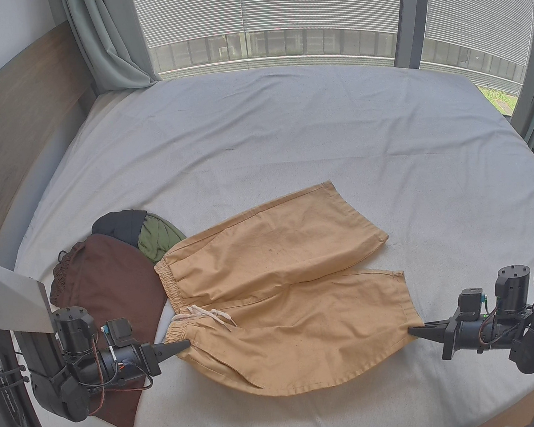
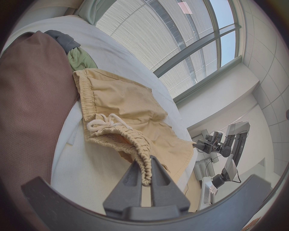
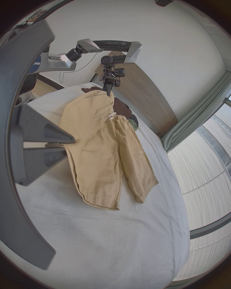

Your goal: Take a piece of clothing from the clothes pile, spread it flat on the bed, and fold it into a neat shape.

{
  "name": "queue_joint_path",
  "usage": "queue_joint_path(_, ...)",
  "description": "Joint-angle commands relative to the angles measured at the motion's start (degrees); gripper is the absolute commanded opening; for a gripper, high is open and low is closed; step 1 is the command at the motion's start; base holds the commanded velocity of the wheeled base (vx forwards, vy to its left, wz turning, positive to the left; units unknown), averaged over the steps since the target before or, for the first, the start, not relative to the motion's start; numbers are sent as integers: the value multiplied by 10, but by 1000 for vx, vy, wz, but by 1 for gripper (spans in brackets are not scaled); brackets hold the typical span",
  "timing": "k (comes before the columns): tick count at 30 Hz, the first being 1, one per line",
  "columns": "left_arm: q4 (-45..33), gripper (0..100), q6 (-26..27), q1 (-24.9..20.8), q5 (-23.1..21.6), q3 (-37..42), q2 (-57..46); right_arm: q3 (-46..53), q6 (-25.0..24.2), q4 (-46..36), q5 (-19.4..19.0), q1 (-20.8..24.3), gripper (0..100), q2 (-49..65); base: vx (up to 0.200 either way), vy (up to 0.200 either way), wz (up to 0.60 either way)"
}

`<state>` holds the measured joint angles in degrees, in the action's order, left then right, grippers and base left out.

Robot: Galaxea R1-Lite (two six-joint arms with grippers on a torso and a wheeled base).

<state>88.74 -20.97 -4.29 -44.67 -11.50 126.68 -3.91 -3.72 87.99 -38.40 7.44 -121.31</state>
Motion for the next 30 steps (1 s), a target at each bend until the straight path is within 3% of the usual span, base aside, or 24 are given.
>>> queue_joint_path(1,0,0,0,1,1,-4,-5,2,-1,1,0,0,0,20,0,0,0)
queue_joint_path(25,0,0,-19,0,12,-14,-18,-3,-15,0,0,14,0,80,0,0,0)
queue_joint_path(30,0,0,-21,3,12,-20,-19,-16,-42,1,0,14,0,92,0,0,0)
